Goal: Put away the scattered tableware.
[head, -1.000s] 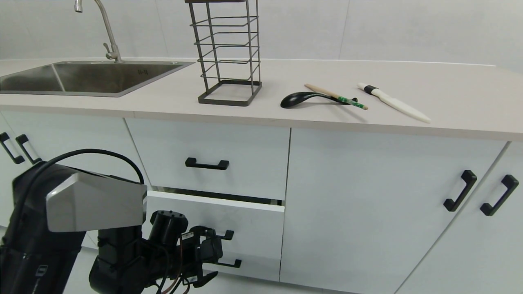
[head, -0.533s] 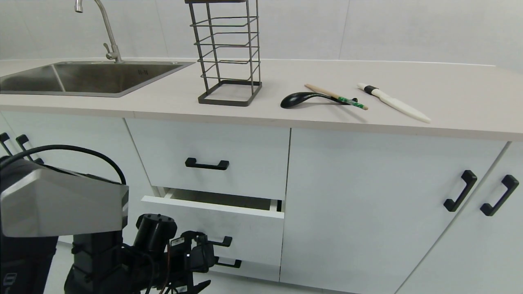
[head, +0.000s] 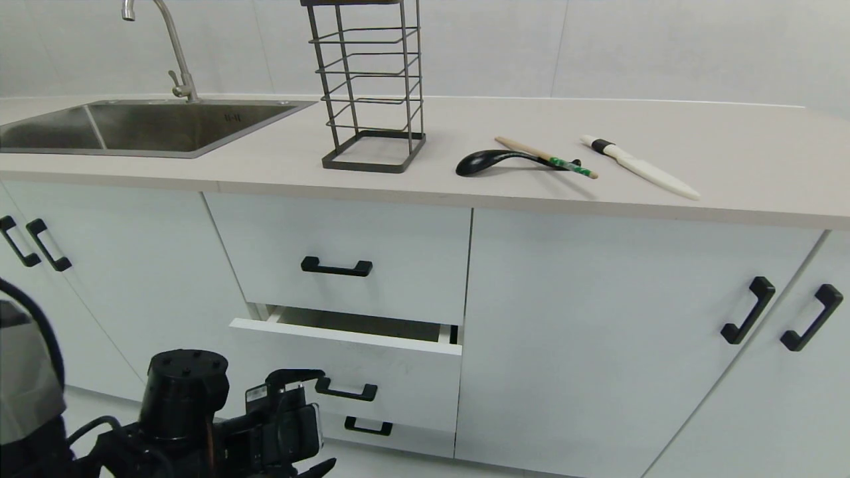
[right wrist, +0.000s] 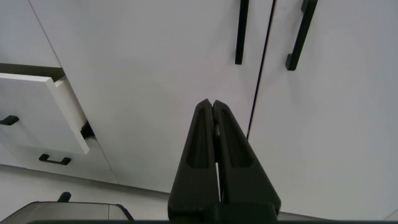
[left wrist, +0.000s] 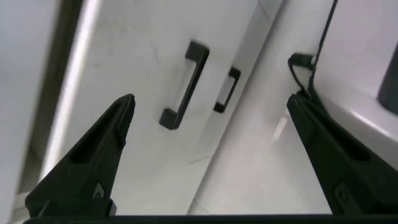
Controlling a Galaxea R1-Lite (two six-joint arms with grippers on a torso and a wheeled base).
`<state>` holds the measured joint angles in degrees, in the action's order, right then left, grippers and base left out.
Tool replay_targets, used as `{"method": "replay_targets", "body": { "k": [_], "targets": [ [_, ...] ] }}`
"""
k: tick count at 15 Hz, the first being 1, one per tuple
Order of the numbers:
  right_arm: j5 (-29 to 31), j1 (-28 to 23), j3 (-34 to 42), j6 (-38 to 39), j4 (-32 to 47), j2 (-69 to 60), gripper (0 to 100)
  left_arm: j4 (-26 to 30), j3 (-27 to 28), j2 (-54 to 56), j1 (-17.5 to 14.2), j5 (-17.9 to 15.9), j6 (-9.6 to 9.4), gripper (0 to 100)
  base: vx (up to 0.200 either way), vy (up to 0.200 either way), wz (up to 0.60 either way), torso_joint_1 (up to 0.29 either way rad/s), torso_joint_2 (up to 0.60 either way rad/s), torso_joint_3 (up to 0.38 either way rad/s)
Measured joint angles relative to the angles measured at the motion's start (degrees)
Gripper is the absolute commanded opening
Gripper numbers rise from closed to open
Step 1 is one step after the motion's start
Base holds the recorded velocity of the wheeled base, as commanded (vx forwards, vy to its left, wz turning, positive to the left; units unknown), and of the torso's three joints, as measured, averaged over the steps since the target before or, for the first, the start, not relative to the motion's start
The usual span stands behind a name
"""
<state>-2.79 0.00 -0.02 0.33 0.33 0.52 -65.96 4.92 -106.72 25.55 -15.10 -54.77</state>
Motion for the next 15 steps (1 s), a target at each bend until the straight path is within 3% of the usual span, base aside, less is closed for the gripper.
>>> {"method": "replay_targets", "body": {
  "k": [4,9,15],
  "targets": [
    [0.01,0.00,-0.02,0.00,0.00,0.00,0,1.80,4.58,3.74,1.15,-0.63,2.28,100,0.000,0.000,0.00,0.000,0.00,0.000],
    [0.00,0.00,-0.02,0.02,0.02,0.00,0,10.19,17.18,-0.43,-1.24,-3.47,2.04,100,0.000,0.000,0.00,0.000,0.00,0.000],
    [0.01,0.00,0.00,0.02,0.02,0.00,0,10.52,22.36,-7.20,-2.49,-4.77,1.87,100,0.000,0.000,0.00,0.000,0.00,0.000]
  ]
}}
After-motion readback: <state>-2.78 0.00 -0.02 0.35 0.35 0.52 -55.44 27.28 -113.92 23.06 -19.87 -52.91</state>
